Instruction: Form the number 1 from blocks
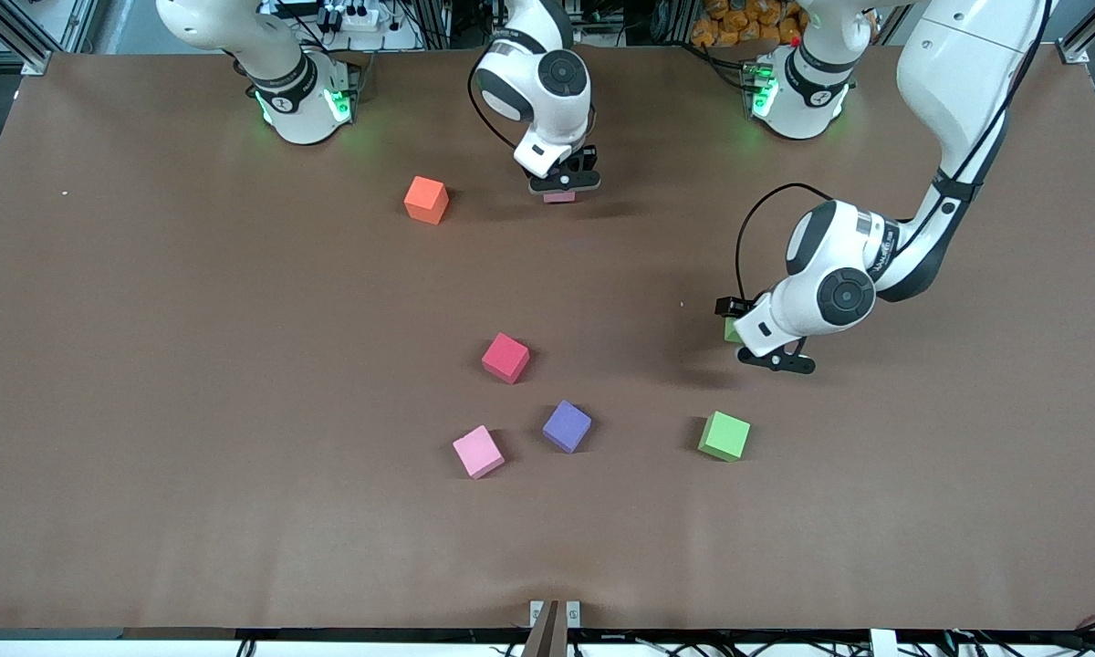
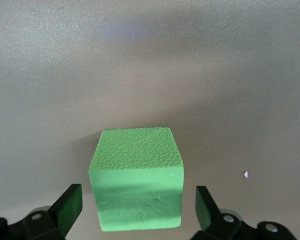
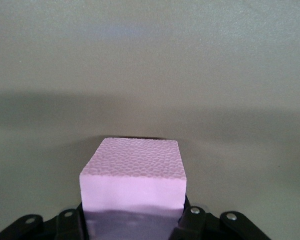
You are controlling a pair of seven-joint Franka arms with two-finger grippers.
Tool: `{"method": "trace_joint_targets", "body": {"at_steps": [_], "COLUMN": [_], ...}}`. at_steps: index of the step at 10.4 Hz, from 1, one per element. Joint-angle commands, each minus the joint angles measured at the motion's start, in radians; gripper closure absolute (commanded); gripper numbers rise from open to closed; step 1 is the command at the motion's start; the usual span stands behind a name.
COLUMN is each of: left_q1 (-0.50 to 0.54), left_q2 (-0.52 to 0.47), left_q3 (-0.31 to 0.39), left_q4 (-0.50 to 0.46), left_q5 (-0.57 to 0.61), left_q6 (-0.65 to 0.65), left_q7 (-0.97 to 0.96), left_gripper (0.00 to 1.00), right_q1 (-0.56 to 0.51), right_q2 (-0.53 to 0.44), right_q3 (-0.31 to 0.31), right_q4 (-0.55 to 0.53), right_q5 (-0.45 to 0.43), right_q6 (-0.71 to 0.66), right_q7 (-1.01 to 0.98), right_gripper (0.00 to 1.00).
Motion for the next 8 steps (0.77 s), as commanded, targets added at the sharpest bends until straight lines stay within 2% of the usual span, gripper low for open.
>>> {"method": "trace_joint_targets", "body": {"at_steps": [1,2,5,6,7,8], "left_q1": [-0.015,-0.018,-0.023,-0.024,-0.024,-0.024], "left_q2": [0.005,0.006,0.012,0.011,0.005,-0.002], "left_q3": [0.010,0.010,0.010,0.010,0.010,0.009], "left_q4": [-0.002,-0.002,0.005,0.005,0.008,0.010], "left_q5": [0.023,0.023,0.023,0.023,0.023,0.023], "left_q6": [0.016,0.016,0.016,0.016,0.015,0.008], "left_q7": [0.001,0.001,-0.001,-0.002,-0.019,-0.042], "left_gripper": [0.15,0.26,0.35,0.43,0.69,1.00], "right_q1": [0.012,0.016,0.004,-0.026,-0.063,-0.117], "right_q2": [-0.019,-0.021,-0.048,-0.064,-0.075,-0.076], "right_q3": [-0.007,-0.007,-0.014,-0.020,-0.023,-0.025], "right_q4": [-0.019,-0.019,-0.014,-0.008,-0.001,0.024], "right_q5": [0.024,0.024,0.022,0.021,0.013,0.012], "right_q6": [0.004,-0.002,-0.006,-0.006,-0.008,-0.008], "right_q7": [0.023,0.026,0.026,0.019,0.003,-0.029], "right_gripper": [0.16,0.00,0.00,0.00,0.00,0.00]}}
